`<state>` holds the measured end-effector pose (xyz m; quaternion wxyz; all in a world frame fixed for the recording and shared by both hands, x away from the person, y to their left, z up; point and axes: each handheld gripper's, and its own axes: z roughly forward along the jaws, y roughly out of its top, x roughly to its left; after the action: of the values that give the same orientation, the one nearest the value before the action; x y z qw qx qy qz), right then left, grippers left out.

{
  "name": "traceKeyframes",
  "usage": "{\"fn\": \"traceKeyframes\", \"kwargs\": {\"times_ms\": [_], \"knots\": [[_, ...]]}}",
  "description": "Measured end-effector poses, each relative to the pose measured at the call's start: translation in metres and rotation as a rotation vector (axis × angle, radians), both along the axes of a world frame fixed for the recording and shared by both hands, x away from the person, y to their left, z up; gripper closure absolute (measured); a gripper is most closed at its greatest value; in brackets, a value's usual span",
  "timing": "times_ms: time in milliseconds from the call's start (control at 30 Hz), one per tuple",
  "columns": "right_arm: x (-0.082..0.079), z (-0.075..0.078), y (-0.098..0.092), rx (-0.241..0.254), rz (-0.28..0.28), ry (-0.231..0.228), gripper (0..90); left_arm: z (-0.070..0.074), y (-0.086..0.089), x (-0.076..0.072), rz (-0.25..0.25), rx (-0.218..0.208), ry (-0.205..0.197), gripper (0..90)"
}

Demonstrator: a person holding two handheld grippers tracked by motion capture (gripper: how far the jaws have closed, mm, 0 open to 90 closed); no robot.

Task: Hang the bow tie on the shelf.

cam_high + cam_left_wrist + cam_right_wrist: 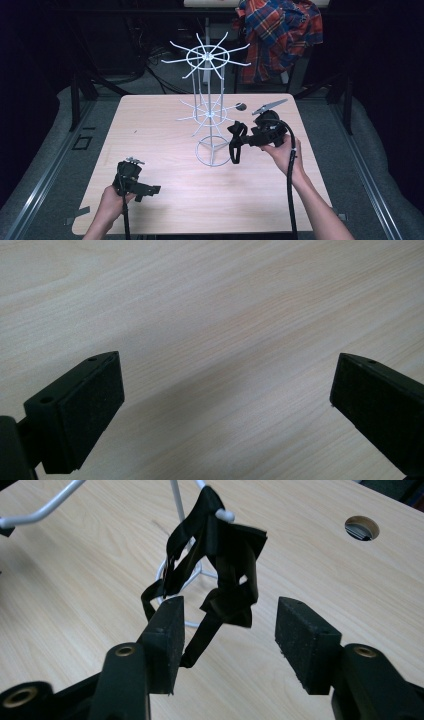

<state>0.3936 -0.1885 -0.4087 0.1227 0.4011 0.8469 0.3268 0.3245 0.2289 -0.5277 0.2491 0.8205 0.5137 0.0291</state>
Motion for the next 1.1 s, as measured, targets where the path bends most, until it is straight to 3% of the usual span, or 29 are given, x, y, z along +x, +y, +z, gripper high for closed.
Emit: {"fn": "traceKeyframes", "kwargs": {"times_ms": [533, 867, 1100], "knots": [[-0.033, 0.004, -0.024, -0.03, 0.01, -0.007, 21.1, 0.0, -0.001, 0.0, 0.001, 0.006, -0.002, 1.0], [-0.054, 0.001, -0.037, -0.043, 0.021, -0.005, 16.4, 0.0, -0.001, 0.0, 0.002, 0.007, -0.002, 1.0], [-0.067, -0.01, -0.045, -0.062, 0.038, 0.018, 14.3, 0.0, -0.001, 0.0, 0.002, 0.008, -0.002, 1.0]]}}
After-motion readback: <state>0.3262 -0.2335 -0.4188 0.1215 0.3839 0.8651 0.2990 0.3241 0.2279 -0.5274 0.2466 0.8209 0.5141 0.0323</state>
